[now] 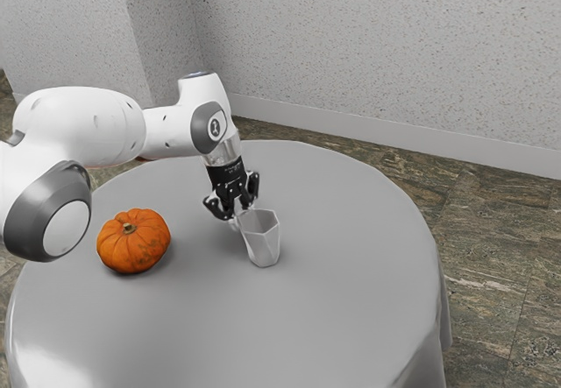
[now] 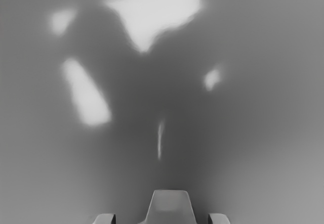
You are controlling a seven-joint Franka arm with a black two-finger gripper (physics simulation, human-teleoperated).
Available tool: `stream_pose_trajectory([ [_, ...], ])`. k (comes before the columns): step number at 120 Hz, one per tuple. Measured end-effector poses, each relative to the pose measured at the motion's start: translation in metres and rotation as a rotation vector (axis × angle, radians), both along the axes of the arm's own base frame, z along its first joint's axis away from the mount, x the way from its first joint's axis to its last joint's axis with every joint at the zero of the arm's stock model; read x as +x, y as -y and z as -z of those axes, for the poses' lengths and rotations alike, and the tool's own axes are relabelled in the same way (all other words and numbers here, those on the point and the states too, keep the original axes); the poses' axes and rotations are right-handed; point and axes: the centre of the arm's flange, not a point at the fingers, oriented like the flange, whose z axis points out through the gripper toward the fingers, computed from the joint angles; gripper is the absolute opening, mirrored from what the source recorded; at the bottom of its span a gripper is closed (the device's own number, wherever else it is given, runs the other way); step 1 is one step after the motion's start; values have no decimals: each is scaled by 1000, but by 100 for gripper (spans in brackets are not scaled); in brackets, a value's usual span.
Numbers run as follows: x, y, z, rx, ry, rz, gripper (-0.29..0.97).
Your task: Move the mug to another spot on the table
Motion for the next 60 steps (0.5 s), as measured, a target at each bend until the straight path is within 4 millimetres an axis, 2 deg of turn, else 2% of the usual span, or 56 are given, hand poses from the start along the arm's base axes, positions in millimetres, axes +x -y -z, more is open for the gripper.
stream_pose_trajectory([
  [38, 0, 0, 0, 7, -3, -21, 9],
  [60, 1, 0, -7, 5, 4, -29, 3],
])
